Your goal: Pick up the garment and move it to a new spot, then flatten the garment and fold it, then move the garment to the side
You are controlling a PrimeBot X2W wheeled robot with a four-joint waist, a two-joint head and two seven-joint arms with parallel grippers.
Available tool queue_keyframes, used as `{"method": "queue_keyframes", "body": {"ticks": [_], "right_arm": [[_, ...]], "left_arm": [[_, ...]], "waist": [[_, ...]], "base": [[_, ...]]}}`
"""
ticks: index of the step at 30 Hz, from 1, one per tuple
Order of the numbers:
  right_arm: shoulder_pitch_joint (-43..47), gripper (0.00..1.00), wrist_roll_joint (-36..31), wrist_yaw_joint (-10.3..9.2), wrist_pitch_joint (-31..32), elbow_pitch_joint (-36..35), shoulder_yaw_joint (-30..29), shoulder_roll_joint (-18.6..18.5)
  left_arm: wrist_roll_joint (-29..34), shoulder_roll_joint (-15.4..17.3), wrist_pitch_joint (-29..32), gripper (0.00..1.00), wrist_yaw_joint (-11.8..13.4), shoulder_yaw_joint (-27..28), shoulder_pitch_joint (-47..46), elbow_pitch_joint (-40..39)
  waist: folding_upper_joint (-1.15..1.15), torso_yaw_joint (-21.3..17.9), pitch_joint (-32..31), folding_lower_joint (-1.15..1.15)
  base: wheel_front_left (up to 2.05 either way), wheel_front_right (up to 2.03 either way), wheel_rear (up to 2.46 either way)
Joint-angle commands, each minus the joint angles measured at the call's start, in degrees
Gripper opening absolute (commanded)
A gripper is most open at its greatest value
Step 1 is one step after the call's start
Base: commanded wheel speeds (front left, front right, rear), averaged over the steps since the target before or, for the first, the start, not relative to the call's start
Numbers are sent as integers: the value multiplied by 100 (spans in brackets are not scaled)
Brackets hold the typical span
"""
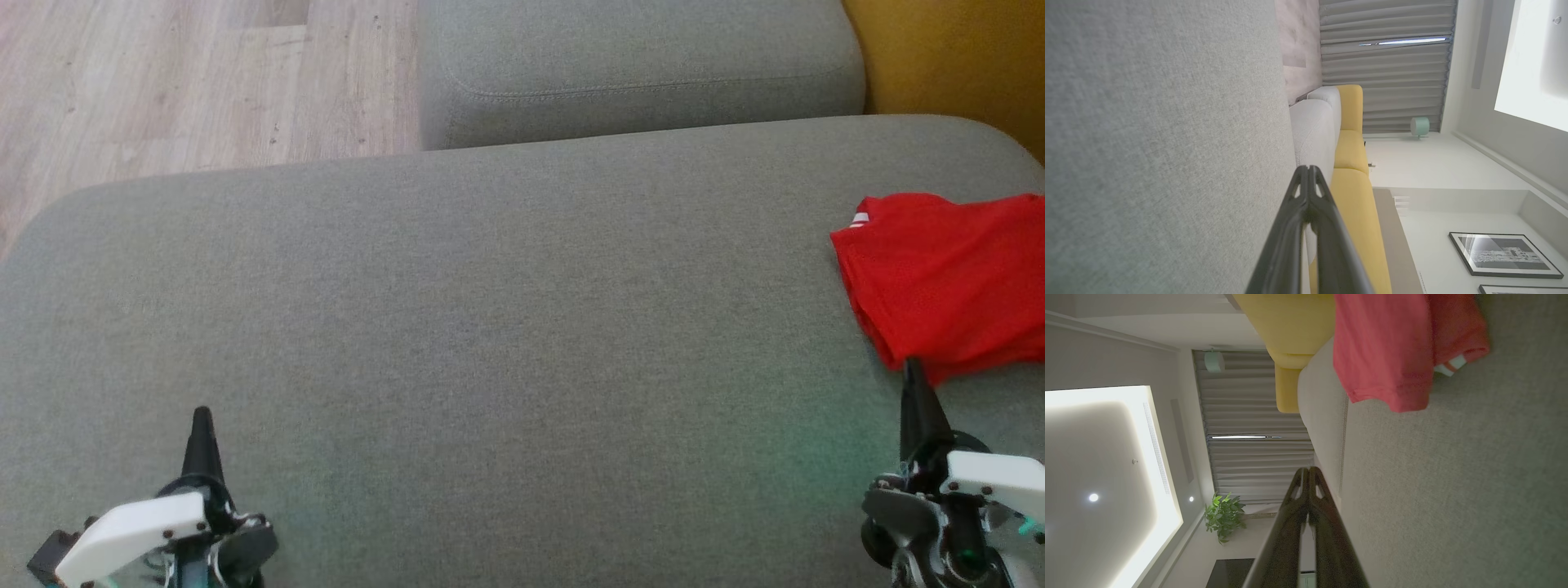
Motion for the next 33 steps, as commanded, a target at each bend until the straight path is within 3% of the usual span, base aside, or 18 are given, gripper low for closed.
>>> {"method": "queue_keyframes", "body": {"ticks": [1, 33], "right_arm": [[-389, 0, 153, 39, 68, -187, 94, -111], [-415, 0, 211, 40, 140, -183, 23, -72]], "left_arm": [[-140, 57, 47, 0, -68, 214, -342, -135], [-185, 4, 133, 0, -88, 310, -379, -116]], "waist": [[0, 0, 4, 0], [0, -1, 13, 0]], "base": [[0, 0, 0], [0, 0, 0]]}}
